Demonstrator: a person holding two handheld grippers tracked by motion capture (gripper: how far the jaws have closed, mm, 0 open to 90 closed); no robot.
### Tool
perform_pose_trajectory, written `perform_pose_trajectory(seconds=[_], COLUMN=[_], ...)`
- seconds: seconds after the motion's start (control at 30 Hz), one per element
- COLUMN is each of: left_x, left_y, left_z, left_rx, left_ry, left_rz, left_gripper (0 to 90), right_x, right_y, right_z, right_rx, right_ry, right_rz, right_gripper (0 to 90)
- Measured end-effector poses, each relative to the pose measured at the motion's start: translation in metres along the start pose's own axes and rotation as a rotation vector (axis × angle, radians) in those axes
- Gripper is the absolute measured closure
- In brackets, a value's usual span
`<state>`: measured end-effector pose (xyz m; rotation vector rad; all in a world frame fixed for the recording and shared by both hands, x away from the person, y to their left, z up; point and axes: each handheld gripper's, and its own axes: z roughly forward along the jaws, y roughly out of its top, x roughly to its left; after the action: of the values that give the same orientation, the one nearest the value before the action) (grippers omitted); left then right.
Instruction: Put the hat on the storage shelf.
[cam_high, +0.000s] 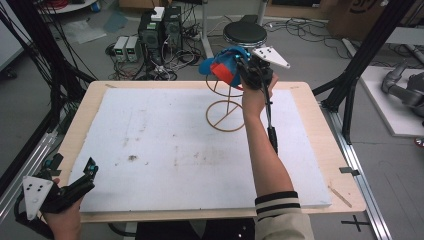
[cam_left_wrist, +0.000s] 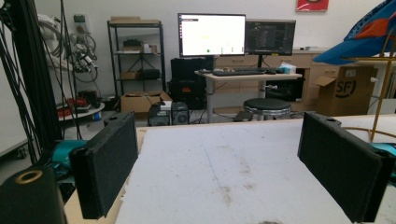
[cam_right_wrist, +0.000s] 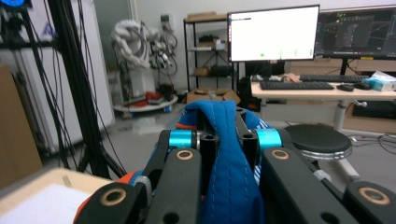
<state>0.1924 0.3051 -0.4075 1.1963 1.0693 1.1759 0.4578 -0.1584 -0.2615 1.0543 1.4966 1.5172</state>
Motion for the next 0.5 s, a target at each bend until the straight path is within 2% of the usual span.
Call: perform_pose_trajectory(seconds=[0.07, 0.23, 0.27, 0.3, 0.33, 0.37, 0.47, 0.5], left_x=[0.0, -0.0001, -0.0001, -0.0001, -0.0001, -0.0002, -0.0005, -0.0005], left_y=[0.0, 0.0002, 0.0002, 0.0002, 0.0002, 0.0002, 0.0002, 0.0002], left_z=[0.0002, 0.0, -0.0001, 0.0, -0.0001, 0.0001, 0.0002, 0.0002], left_rx=[0.0, 0.001, 0.001, 0.001, 0.001, 0.001, 0.0, 0.0], left_ry=[0.0, -0.001, -0.002, -0.001, -0.002, -0.001, -0.003, -0.003], left_rz=[0.001, 0.004, 0.004, 0.004, 0.003, 0.004, 0.003, 0.005], left_gripper=[12.6, 12.6, 12.6, 12.6, 12.6, 12.6, 12.6, 12.6], right_x=[0.0014, 0.0021, 0.0024, 0.0031, 0.0031, 0.003, 0.0021, 0.0021], right_y=[-0.0026, -0.0061, -0.0067, -0.0074, -0.0074, -0.0072, -0.0039, -0.0039], right_z=[0.0012, 0.0044, 0.0049, 0.0047, 0.0047, 0.0043, 0.0004, 0.0004], right_rx=[0.002, 0.016, 0.022, 0.021, 0.021, 0.017, -0.015, -0.015], right_ry=[0.003, 0.007, 0.005, -0.002, -0.002, -0.009, -0.038, -0.038], right_rz=[-0.016, -0.019, -0.021, -0.038, -0.038, -0.041, -0.052, -0.052], right_gripper=[81.9, 74.5, 72.0, 64.8, 64.8, 60.9, 48.4, 48.4])
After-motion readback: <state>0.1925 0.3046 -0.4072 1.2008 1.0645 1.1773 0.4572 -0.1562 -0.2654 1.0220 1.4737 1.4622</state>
